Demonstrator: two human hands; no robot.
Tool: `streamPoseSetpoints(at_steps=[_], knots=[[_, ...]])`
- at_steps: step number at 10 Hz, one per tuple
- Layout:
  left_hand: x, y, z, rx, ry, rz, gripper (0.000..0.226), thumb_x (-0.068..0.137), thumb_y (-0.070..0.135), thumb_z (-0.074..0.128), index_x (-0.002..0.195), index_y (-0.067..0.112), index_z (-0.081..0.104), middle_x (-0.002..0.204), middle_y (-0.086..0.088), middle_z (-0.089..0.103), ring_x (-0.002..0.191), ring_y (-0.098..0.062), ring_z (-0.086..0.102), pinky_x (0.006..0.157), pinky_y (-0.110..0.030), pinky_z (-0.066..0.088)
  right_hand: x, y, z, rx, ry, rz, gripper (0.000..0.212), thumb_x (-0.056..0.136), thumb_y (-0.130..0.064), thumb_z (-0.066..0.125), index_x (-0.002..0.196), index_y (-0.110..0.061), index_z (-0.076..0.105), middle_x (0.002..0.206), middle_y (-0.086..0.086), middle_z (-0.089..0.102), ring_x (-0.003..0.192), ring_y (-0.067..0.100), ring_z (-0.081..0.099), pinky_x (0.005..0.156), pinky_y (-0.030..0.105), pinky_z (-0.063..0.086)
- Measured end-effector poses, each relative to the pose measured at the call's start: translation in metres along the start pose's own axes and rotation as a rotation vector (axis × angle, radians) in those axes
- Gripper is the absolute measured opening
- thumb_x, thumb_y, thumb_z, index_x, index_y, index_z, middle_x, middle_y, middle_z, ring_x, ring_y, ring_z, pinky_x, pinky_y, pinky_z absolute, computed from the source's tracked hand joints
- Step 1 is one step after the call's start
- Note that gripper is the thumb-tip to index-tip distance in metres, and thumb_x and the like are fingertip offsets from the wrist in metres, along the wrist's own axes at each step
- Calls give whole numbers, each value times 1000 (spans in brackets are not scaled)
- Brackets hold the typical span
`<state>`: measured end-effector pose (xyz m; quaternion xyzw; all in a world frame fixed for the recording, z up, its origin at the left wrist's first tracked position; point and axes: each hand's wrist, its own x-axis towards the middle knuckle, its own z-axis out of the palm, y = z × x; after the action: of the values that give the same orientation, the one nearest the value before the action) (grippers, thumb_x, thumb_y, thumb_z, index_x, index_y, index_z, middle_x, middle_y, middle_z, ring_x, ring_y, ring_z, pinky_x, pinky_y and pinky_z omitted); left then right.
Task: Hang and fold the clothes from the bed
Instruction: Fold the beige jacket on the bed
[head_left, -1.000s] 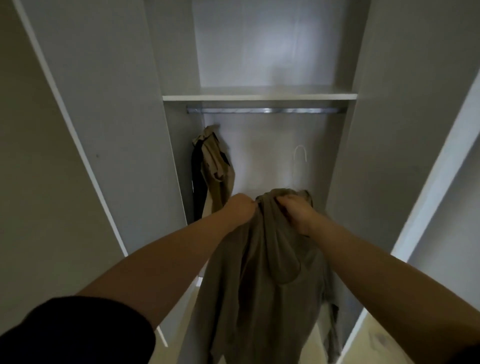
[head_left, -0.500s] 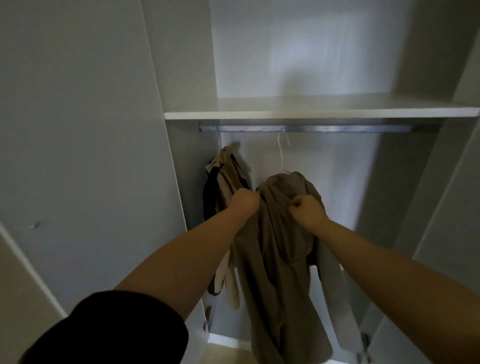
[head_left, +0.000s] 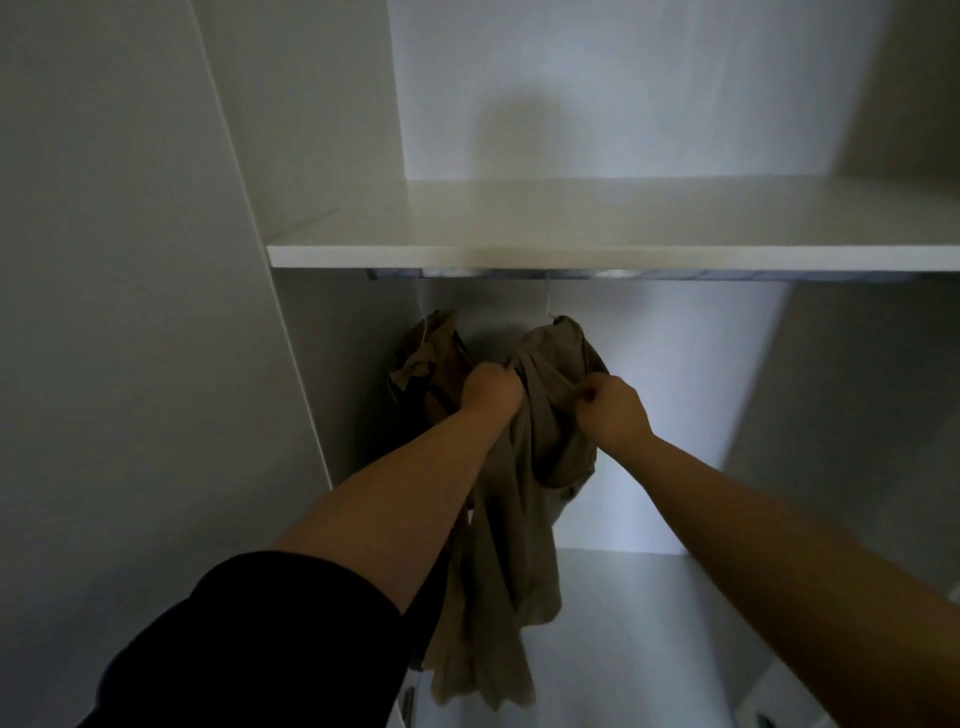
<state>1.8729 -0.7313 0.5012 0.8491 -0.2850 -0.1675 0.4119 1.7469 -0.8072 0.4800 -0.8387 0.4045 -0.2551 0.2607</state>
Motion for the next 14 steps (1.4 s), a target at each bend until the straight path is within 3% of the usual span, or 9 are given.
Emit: streamPoseSetpoints(at_steps=[1,2,3,4,6,8,9,11,14], knots=[[20,-4,8,-103,-8,-103,39,102,20,34,127,-3,52,132,-20,54,121,-32,50,98,-34,40,13,-3,14,-25,14,26,21,91,-11,53,109,-5,63,108,15,66,99,32,61,84,31,46],[36,-11,16,-173,17,-188,39,102,16,34,137,1,42,141,-16,44,130,-27,44,86,-16,45,19,-4,28,-44,8,12,22,92,-11,52,110,-4,62,108,15,66,98,32,62,85,32,48],[40,-23,20,-282,-21,-213,39,101,19,37,133,1,49,136,-16,52,124,-28,52,50,-11,36,21,-4,41,-59,-18,6,23,94,-12,50,113,-2,60,110,16,65,100,32,63,90,34,49],[40,-42,25,-217,-46,-151,37,101,18,38,127,-3,54,130,-20,56,120,-32,53,81,-29,47,21,2,49,-63,-36,12,21,94,-10,51,110,0,61,107,17,66,98,32,63,89,34,49],[40,-50,26,-59,-146,-60,38,102,22,36,124,-3,55,127,-22,54,117,-36,50,100,-38,39,16,9,62,-26,9,73,17,92,-6,49,103,1,61,100,17,66,93,32,63,83,33,47],[31,-58,25,46,-106,100,17,97,20,48,100,7,58,106,-16,60,100,-32,58,77,-31,42,11,9,53,51,78,66,23,92,-5,50,111,-3,62,107,13,66,98,30,63,83,27,45],[18,-47,22,6,-1,149,22,96,18,47,118,17,53,98,0,57,98,-23,59,77,-27,44,1,14,38,110,154,78,23,91,-4,52,112,-4,62,108,13,67,98,27,63,80,22,42],[-36,-14,30,38,213,434,36,94,18,55,130,16,50,138,-3,43,125,-18,44,100,-19,33,-40,20,-8,122,285,43,26,91,-9,54,117,-8,61,117,8,62,109,21,57,87,20,38],[-169,19,68,487,269,736,65,95,49,39,151,25,18,160,-8,8,147,-28,7,116,-39,5,-166,58,-110,-106,401,-22,37,95,-23,52,130,-8,53,136,12,51,128,26,44,109,35,32]])
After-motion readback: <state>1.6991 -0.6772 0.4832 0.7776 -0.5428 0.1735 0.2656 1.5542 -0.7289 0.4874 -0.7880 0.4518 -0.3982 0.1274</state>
